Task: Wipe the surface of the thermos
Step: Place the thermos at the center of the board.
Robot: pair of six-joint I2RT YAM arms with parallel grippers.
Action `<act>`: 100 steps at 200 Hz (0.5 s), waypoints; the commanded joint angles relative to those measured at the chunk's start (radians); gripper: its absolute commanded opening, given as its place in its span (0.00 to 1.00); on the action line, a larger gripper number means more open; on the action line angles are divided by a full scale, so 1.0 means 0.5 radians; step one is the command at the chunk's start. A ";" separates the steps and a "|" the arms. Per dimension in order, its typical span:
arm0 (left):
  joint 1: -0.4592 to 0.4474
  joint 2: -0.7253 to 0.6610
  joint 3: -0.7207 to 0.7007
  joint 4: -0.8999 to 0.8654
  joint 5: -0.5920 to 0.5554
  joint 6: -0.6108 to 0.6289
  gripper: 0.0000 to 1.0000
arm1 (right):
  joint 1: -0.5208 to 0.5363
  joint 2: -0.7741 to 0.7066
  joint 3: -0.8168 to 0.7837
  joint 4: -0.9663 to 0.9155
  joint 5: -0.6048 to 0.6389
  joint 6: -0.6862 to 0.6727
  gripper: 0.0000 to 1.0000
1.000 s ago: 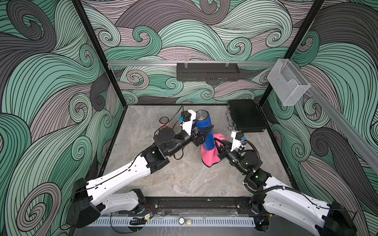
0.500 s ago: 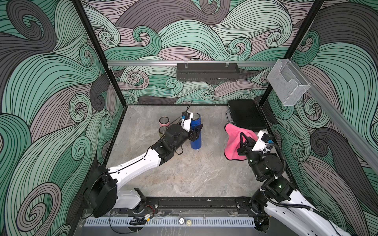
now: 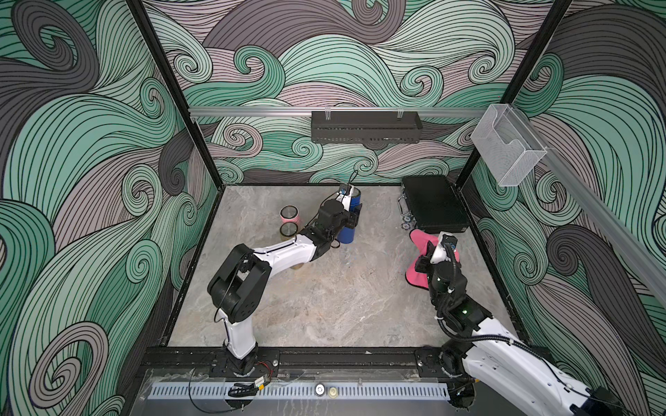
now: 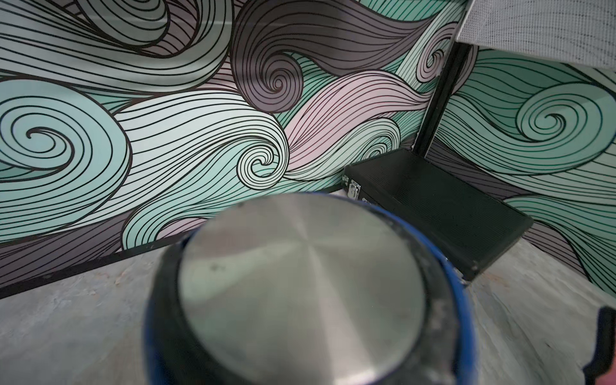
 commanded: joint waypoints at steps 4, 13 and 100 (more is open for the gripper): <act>0.067 0.114 0.136 0.344 0.136 0.007 0.00 | -0.064 0.157 -0.048 0.259 0.005 0.021 0.00; 0.087 0.151 0.124 0.434 0.196 0.059 0.00 | -0.081 0.201 -0.072 0.318 0.005 0.030 0.00; 0.290 0.382 -0.077 1.025 0.475 0.203 0.00 | -0.154 0.251 -0.142 0.393 -0.061 0.097 0.00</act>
